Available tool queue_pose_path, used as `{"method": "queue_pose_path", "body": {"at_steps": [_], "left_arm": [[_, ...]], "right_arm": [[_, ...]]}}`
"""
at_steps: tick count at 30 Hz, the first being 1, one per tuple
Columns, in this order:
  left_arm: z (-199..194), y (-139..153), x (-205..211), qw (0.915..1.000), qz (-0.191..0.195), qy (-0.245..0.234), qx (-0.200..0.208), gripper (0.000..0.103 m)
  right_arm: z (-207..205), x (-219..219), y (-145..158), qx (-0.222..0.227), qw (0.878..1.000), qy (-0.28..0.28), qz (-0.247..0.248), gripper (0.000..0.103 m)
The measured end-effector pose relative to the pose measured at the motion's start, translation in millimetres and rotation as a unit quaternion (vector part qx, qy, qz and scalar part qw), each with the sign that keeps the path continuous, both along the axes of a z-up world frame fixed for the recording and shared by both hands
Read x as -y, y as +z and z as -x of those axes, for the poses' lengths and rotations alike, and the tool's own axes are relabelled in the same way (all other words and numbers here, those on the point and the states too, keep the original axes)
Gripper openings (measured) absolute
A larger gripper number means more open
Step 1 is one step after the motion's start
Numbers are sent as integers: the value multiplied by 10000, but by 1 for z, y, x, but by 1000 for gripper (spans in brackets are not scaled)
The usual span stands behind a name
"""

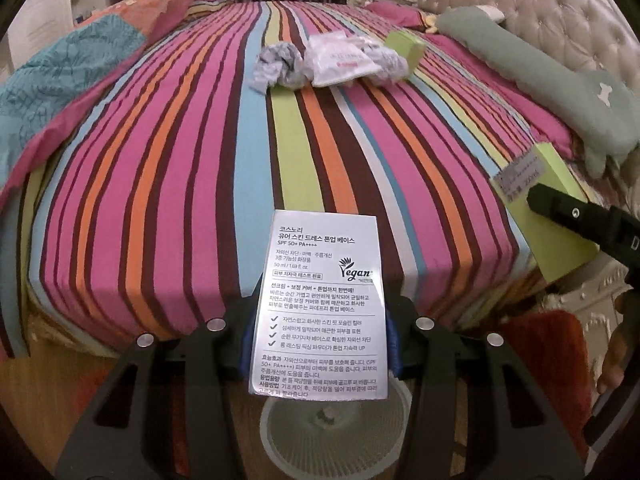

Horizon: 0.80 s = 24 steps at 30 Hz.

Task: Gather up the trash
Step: 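Carry the leaflet and DHC box over the wastebasket and open both tools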

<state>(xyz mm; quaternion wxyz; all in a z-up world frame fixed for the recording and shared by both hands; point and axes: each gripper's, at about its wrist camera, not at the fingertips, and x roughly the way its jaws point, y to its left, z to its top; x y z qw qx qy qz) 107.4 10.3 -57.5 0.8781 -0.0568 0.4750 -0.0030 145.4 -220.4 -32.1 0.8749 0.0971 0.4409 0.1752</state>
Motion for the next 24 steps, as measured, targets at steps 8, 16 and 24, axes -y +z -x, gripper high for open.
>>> {"method": "queue_pose_path", "body": {"at_steps": [8, 16, 24], "left_arm": [[42, -26, 9, 9994, -5, 23, -346, 48], [63, -83, 18, 9905, 274, -91, -1343, 48], [62, -138, 21, 9669, 514, -144, -2494, 48]], "right_arm": [[48, -14, -28, -415, 9989, 99, 190, 62], [65, -30, -88, -1564, 9871, 288, 193, 62], [52, -43, -155, -2745, 9601, 304, 451, 62]]}}
